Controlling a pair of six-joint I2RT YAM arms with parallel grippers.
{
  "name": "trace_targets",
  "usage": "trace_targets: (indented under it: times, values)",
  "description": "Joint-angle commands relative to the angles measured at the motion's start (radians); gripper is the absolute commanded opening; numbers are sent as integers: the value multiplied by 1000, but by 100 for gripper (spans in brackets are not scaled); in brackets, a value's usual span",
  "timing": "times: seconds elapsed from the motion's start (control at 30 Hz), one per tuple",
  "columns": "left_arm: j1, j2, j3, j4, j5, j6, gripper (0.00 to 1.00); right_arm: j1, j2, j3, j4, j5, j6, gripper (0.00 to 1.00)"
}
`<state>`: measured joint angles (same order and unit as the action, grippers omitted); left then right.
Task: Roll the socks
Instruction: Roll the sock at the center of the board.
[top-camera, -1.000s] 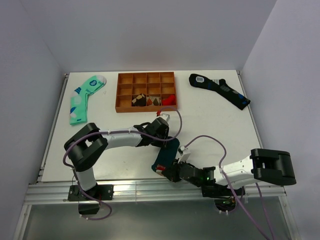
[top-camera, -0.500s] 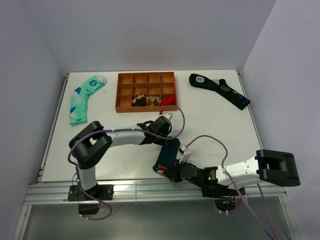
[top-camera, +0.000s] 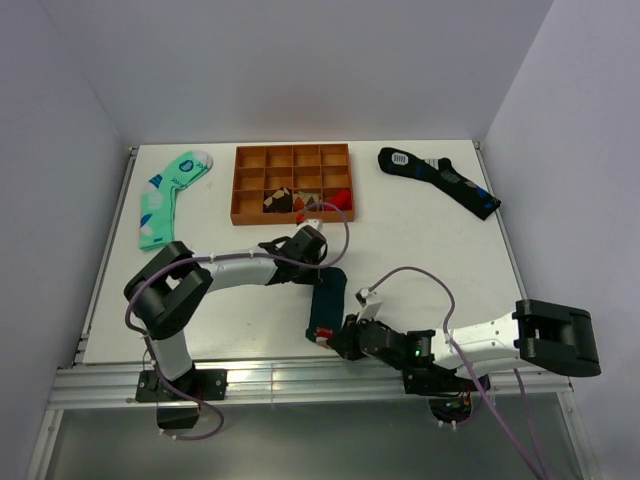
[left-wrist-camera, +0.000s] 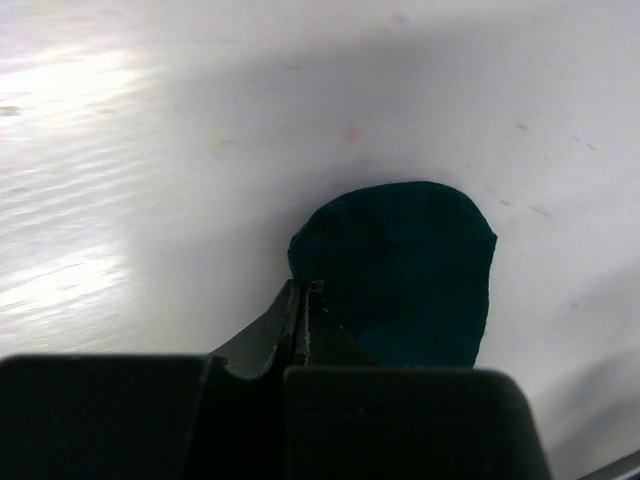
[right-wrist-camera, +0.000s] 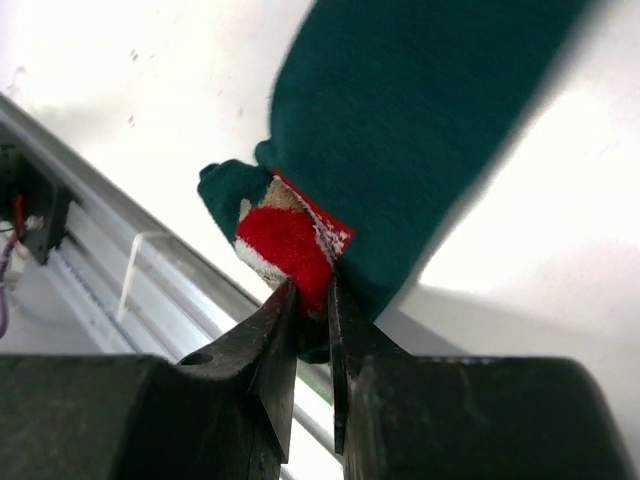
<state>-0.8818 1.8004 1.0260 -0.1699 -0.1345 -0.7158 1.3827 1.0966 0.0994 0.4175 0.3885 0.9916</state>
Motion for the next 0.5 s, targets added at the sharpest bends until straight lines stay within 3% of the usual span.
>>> trace_targets:
  times: [0.0,0.23,0.47]
  values:
    - [72,-18,-67,-123,-106,-39,0,-69,8,29,-117,-66,-97,18]
    - [142,-44,-103,-112,-96,-51,0,-231,3,120,-129,-296,-295,17]
    - [153,-26,-90,-100,-90,-56,0,-309,233,287,-212,-551,-367,15]
